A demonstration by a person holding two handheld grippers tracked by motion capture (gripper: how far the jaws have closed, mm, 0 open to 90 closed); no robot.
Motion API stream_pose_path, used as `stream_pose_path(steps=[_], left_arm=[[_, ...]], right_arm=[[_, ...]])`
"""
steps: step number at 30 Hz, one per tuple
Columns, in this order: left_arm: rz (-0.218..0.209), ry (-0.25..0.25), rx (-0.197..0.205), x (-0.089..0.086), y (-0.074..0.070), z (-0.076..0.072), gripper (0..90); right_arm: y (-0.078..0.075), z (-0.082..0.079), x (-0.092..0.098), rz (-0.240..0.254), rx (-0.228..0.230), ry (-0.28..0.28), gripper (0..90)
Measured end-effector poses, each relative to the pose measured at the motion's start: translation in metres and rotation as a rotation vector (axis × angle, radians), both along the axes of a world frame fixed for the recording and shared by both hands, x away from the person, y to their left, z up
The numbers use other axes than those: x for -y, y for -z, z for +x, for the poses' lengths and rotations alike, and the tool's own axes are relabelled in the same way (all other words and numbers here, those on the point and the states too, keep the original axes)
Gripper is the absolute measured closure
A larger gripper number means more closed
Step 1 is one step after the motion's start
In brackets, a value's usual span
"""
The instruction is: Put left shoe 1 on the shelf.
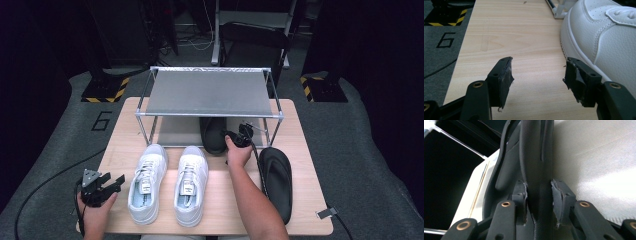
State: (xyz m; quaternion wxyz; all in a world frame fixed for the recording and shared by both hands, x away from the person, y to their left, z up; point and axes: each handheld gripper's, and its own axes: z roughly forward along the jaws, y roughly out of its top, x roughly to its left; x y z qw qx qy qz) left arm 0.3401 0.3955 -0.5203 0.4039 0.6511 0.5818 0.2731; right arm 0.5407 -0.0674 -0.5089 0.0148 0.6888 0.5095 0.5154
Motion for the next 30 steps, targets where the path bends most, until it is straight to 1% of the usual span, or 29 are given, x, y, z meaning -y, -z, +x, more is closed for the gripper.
stream_pose_path(steps=[1, 3, 6, 8, 9, 10, 11, 12, 13, 14, 15, 16, 17, 18, 19, 20, 21, 22, 24, 26, 28, 30], left_arm=[[-0.001, 0.000, 0.000, 0.000, 0.000, 0.000, 38.2], [0.000, 0.001, -0.003, -0.001, 0.000, 0.000, 38.1], [-0.006, -0.003, -0.003, 0.000, 0.001, 0.000, 38.2], [-0.007, -0.004, -0.002, 0.000, 0.001, 0.000, 38.1], [-0.011, -0.006, -0.005, 0.000, 0.001, -0.001, 38.2], [-0.012, -0.006, -0.006, -0.001, 0.001, 0.000, 38.2], [-0.013, -0.007, -0.007, 0.000, 0.001, -0.001, 38.1], [-0.010, -0.009, 0.005, 0.000, 0.002, 0.000, 38.2], [-0.007, -0.007, -0.002, -0.001, 0.002, 0.000, 38.1], [-0.005, -0.005, -0.009, -0.001, 0.002, 0.001, 38.2], [-0.006, -0.006, -0.007, -0.001, 0.002, 0.001, 38.2], [-0.007, -0.007, -0.006, 0.000, 0.002, 0.001, 38.2], [-0.005, -0.005, -0.004, -0.001, 0.002, 0.001, 38.3], [-0.007, -0.009, 0.005, 0.000, 0.002, 0.001, 38.3], [-0.011, -0.009, -0.006, 0.000, 0.002, 0.000, 38.3], [-0.009, -0.012, 0.011, 0.000, 0.003, 0.001, 38.3], [-0.006, -0.005, -0.004, -0.001, 0.002, 0.000, 38.3], [-0.007, -0.006, -0.003, -0.001, 0.002, 0.000, 38.3], [-0.007, -0.005, -0.004, -0.001, 0.003, 0.001, 38.3], [-0.006, -0.001, -0.009, -0.001, 0.002, 0.000, 38.3], [-0.007, -0.006, 0.008, 0.000, 0.003, 0.001, 38.3], [-0.003, -0.001, -0.008, -0.001, 0.002, 0.000, 38.3]], right_arm=[[0.002, 0.001, -0.001, 0.010, 0.016, -0.005, 65.9], [0.002, 0.003, -0.003, 0.001, 0.008, -0.001, 66.0], [0.005, 0.005, -0.006, 0.025, 0.016, 0.007, 66.0], [0.007, 0.008, -0.007, 0.009, 0.007, 0.007, 65.9], [0.010, 0.010, -0.006, -0.020, 0.045, 0.013, 66.0], [0.008, 0.009, -0.008, 0.014, 0.003, 0.012, 65.9], [0.009, 0.010, -0.008, 0.016, 0.008, 0.016, 65.9], [0.009, 0.011, -0.008, 0.021, 0.012, 0.019, 65.9], [0.014, 0.014, -0.006, -0.021, 0.062, 0.027, 65.9], [0.013, 0.014, -0.006, -0.025, 0.043, 0.035, 65.9], [0.014, 0.015, -0.005, -0.024, 0.044, 0.038, 65.8], [0.014, 0.015, -0.004, -0.020, 0.036, 0.041, 65.7], [0.016, 0.017, -0.003, -0.030, 0.051, 0.049, 65.7], [0.017, 0.018, -0.001, -0.035, 0.055, 0.051, 65.7], [0.017, 0.019, -0.001, -0.038, 0.050, 0.054, 65.6], [0.017, 0.019, 0.000, -0.045, 0.054, 0.049, 65.4], [0.018, 0.019, 0.001, -0.042, 0.056, 0.045, 65.2], [0.019, 0.020, 0.001, -0.032, 0.057, 0.047, 64.8], [0.019, 0.020, 0.001, -0.041, 0.058, 0.045, 64.3], [0.019, 0.020, 0.001, -0.040, 0.059, 0.043, 63.4], [0.019, 0.019, 0.001, -0.038, 0.056, 0.046, 61.0], [0.017, 0.018, 0.000, -0.050, 0.055, 0.050, 58.4]])
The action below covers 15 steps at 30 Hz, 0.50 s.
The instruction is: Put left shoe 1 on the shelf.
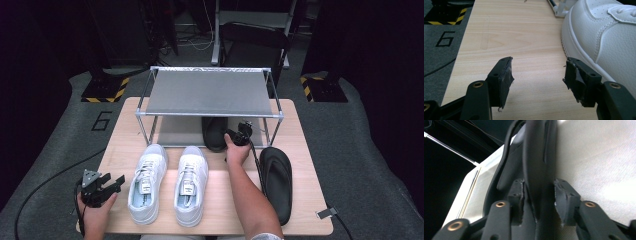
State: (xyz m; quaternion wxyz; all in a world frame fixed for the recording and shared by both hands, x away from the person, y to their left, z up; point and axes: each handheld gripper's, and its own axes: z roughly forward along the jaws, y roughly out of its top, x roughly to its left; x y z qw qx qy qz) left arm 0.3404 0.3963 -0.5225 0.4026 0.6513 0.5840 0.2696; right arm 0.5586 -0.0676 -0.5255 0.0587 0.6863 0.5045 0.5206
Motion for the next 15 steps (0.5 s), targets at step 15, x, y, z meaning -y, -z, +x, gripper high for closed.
stream_pose_path(steps=[15], left_arm=[[0.000, -0.003, 0.002, 0.002, -0.001, 0.000, 38.3]], right_arm=[[-0.015, -0.023, 0.005, -0.042, 0.017, 0.017, 55.3]])
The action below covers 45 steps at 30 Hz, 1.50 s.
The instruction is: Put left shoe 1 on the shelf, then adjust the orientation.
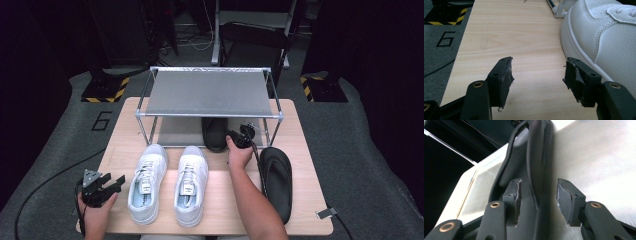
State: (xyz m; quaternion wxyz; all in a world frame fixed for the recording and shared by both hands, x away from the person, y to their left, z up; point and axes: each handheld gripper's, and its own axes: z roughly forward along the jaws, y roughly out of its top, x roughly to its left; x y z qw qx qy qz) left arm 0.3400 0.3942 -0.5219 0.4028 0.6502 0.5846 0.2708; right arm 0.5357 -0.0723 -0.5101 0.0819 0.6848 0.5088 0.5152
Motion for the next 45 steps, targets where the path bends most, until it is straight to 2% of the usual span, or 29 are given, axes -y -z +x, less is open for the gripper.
stream_pose_path(steps=[2, 5, 7, 8, 13, 14, 16, 17, 20, 21, 23, 25, 30, 34, 40, 42, 43, 45], left_arm=[[0.003, 0.003, 0.005, 0.001, 0.000, 0.000, 38.3], [0.008, 0.009, 0.004, 0.002, -0.002, 0.000, 38.3], [0.004, 0.003, 0.016, 0.003, -0.001, 0.000, 38.2], [0.003, 0.002, 0.015, 0.003, -0.001, 0.000, 38.3], [0.005, 0.005, 0.009, 0.002, -0.002, -0.001, 38.3], [0.004, 0.005, 0.010, 0.002, -0.002, 0.000, 38.2], [0.001, 0.007, 0.010, 0.003, -0.003, 0.000, 38.3], [0.002, 0.006, 0.015, 0.003, -0.002, 0.000, 38.3], [0.006, 0.013, 0.012, 0.004, -0.003, 0.001, 38.3], [0.007, 0.016, 0.009, 0.004, -0.003, 0.001, 38.2], [0.008, 0.017, 0.014, 0.004, -0.003, 0.000, 38.3], [0.007, 0.018, 0.010, 0.004, -0.003, 0.001, 38.3], [0.009, 0.021, 0.010, 0.006, -0.003, 0.001, 38.3], [0.009, 0.017, 0.012, 0.006, -0.003, 0.001, 38.3], [0.008, 0.013, 0.012, 0.006, -0.003, 0.000, 38.3], [0.006, 0.008, 0.020, 0.007, -0.002, 0.001, 38.3], [0.013, 0.012, 0.007, 0.007, -0.003, 0.001, 38.3], [0.010, 0.014, 0.007, 0.007, -0.003, 0.001, 38.3]], right_arm=[[-0.001, -0.008, 0.001, 0.018, 0.005, -0.006, 56.0], [-0.003, -0.021, 0.002, -0.002, 0.003, -0.008, 56.3], [-0.005, -0.030, 0.003, 0.020, -0.001, -0.011, 56.5], [-0.006, -0.034, 0.003, 0.028, 0.014, -0.021, 56.6], [-0.015, -0.061, 0.008, 0.005, 0.030, -0.048, 57.1], [-0.016, -0.068, 0.010, -0.024, 0.042, -0.062, 57.2], [-0.021, -0.083, 0.013, -0.036, 0.056, -0.080, 57.9], [-0.022, -0.091, 0.017, -0.033, 0.061, -0.085, 58.5], [-0.025, -0.115, 0.026, 0.019, 0.047, -0.098, 59.6], [-0.026, -0.123, 0.029, 0.018, 0.054, -0.111, 59.6], [-0.027, -0.140, 0.034, -0.012, 0.070, -0.122, 59.6], [-0.027, -0.155, 0.039, -0.009, 0.075, -0.130, 59.6], [-0.028, -0.184, 0.055, -0.054, 0.098, -0.134, 59.4], [-0.031, -0.205, 0.075, -0.101, 0.127, -0.090, 59.1], [-0.022, -0.219, 0.103, -0.150, 0.100, -0.037, 58.9], [-0.019, -0.219, 0.108, -0.172, 0.091, -0.028, 58.9], [-0.018, -0.219, 0.109, -0.178, 0.088, -0.027, 59.5], [-0.015, -0.218, 0.109, -0.188, 0.079, -0.032, 59.6]])
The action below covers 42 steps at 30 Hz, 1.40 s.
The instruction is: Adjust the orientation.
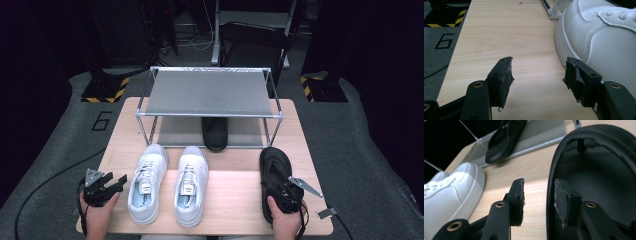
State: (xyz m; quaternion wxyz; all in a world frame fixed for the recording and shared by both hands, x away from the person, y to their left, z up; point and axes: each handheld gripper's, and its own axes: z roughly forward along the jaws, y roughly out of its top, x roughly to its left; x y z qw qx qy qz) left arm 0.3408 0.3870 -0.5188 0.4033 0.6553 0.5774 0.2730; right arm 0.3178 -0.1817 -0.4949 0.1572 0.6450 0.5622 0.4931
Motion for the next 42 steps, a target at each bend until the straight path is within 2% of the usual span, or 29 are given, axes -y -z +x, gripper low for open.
stream_pose_path(steps=[1, 3, 5, 8, 9, 12, 14, 16, 22, 26, 27, 28, 32, 34, 42], left_arm=[[-0.005, -0.003, 0.002, 0.001, 0.000, 0.000, 38.3], [0.000, 0.003, 0.002, 0.000, 0.000, 0.000, 38.3], [-0.007, -0.005, 0.020, 0.000, 0.000, 0.000, 38.3], [-0.013, -0.004, 0.003, -0.002, 0.000, -0.001, 38.3], [-0.016, -0.006, 0.008, -0.002, 0.000, -0.001, 38.3], [-0.015, -0.003, 0.012, -0.002, -0.001, -0.001, 38.3], [-0.012, 0.000, 0.007, -0.002, -0.001, -0.001, 38.3], [-0.014, 0.000, 0.007, -0.002, -0.001, -0.001, 38.3], [-0.010, 0.002, 0.010, -0.001, -0.001, -0.001, 38.3], [-0.008, 0.003, 0.010, -0.001, -0.001, -0.001, 38.3], [-0.010, -0.005, 0.025, 0.000, 0.000, 0.000, 38.3], [-0.007, 0.004, 0.010, 0.000, -0.001, -0.001, 38.3], [-0.009, -0.006, 0.024, 0.000, 0.000, 0.000, 38.3], [-0.008, 0.001, 0.009, -0.001, -0.001, -0.001, 38.3], [-0.008, 0.003, 0.006, -0.001, -0.001, 0.000, 38.3]], right_arm=[[0.001, 0.001, 0.000, -0.003, -0.016, -0.005, 59.6], [0.004, 0.003, -0.001, -0.013, -0.020, -0.005, 60.2], [0.005, 0.004, 0.002, -0.034, -0.025, 0.012, 61.3], [0.007, 0.008, 0.006, -0.031, -0.048, 0.020, 65.7], [0.008, 0.009, 0.007, -0.027, -0.072, 0.019, 67.6], [0.012, 0.014, 0.008, 0.007, -0.106, -0.019, 73.4], [0.013, 0.015, 0.006, 0.006, -0.108, -0.035, 78.1], [0.012, 0.013, 0.004, -0.019, -0.106, -0.023, 80.0], [0.010, 0.000, -0.004, -0.036, -0.103, 0.002, 81.9], [0.010, -0.006, -0.015, -0.036, -0.095, -0.037, 82.0], [0.009, -0.007, -0.020, -0.029, -0.102, -0.049, 82.0], [0.010, -0.007, -0.024, -0.030, -0.097, -0.067, 82.0], [0.011, -0.004, -0.042, -0.041, -0.091, -0.132, 82.0], [0.011, -0.002, -0.050, -0.039, -0.090, -0.157, 82.1], [0.012, 0.005, -0.075, -0.031, -0.082, -0.235, 81.3]])
